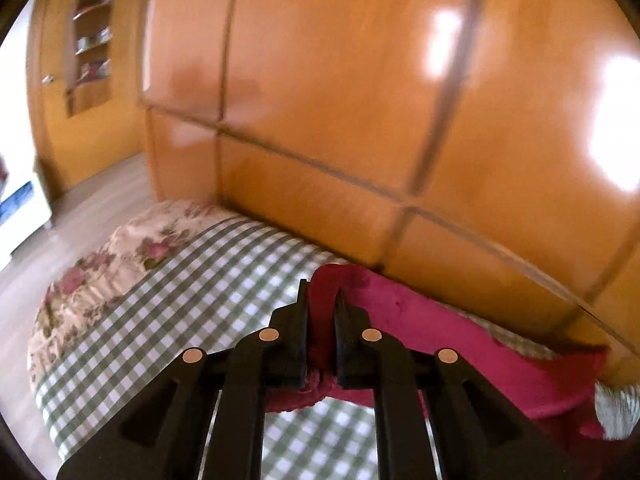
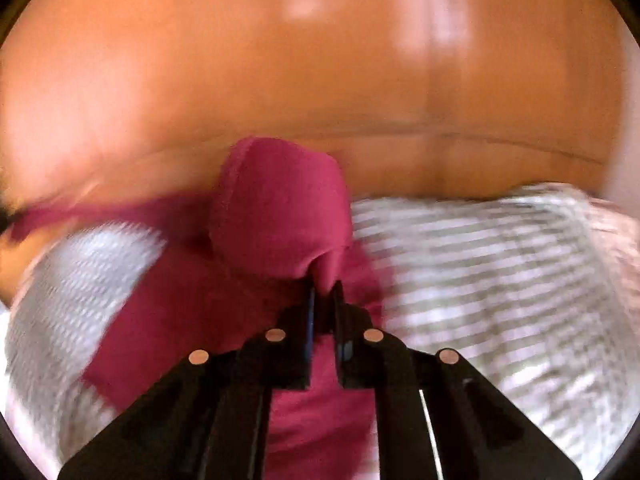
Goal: Fold small clothes
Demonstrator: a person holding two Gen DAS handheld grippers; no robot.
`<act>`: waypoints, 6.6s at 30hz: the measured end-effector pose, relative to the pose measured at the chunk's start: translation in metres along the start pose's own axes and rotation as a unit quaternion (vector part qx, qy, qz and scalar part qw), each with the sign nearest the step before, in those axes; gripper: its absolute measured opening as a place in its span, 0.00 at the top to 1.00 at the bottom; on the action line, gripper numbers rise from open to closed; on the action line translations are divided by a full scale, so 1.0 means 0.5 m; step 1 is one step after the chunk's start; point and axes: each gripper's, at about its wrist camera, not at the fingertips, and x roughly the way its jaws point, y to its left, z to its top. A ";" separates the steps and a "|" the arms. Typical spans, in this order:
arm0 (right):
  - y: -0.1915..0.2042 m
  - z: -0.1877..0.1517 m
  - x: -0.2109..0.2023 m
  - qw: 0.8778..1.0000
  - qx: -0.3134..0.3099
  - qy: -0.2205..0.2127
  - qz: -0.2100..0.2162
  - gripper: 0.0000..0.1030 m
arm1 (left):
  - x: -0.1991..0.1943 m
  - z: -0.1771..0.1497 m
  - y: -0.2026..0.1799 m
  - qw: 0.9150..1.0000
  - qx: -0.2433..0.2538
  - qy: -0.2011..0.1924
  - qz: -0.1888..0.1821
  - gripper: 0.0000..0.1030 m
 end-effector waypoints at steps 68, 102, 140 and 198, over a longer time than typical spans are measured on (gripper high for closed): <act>0.142 -0.384 -0.152 0.958 -0.033 0.196 0.208 0.28 | -0.115 -0.398 0.173 0.980 0.195 0.015 0.044 0.28; 0.203 -0.391 -0.038 0.948 -0.030 0.236 0.213 0.11 | 0.091 0.022 0.146 0.986 -0.013 0.127 -0.107 0.98; -0.073 -0.364 -0.252 0.985 0.025 0.128 0.114 0.93 | -0.278 -0.667 -0.014 0.902 0.176 0.227 -0.323 0.94; -0.700 -0.172 0.120 0.915 0.353 0.072 -0.181 0.93 | -0.228 -0.748 -0.355 0.887 0.320 0.176 -0.282 0.12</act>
